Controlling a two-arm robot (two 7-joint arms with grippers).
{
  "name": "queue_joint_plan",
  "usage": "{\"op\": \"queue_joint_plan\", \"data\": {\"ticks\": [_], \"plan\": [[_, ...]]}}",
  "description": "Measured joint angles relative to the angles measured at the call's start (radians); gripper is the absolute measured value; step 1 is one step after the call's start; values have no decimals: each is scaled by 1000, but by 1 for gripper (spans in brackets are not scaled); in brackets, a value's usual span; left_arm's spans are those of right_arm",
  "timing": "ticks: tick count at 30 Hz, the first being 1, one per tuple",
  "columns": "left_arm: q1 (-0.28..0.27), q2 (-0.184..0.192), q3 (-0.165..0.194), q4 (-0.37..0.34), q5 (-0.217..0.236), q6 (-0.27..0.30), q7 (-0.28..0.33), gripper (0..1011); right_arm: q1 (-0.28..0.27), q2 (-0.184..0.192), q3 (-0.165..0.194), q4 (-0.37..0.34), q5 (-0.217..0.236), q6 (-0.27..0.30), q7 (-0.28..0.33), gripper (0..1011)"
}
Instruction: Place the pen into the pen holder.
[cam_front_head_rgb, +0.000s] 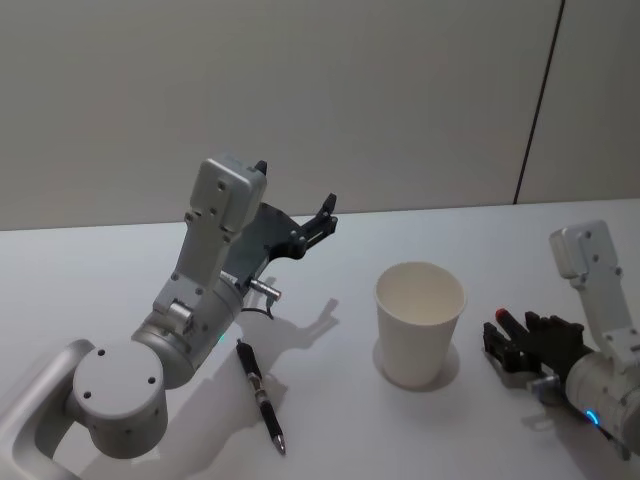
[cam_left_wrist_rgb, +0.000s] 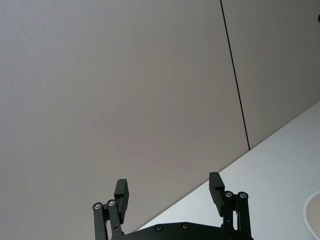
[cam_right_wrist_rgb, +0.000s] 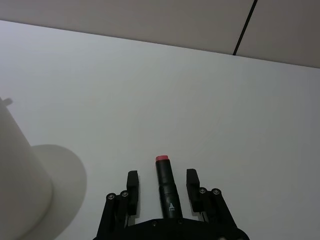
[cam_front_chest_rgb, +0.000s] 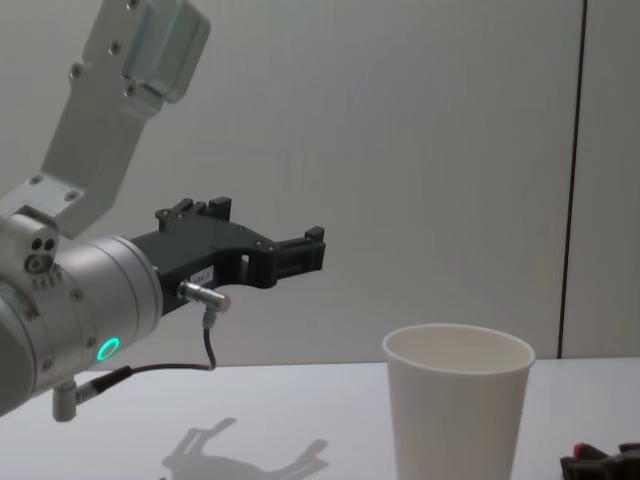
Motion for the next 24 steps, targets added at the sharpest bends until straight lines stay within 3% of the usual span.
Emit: {"op": "queue_joint_plan", "data": {"ticks": [24], "plan": [[0,0,0,0,0,0,0,1001,0,0,2,0,0,0,0,423]]}}
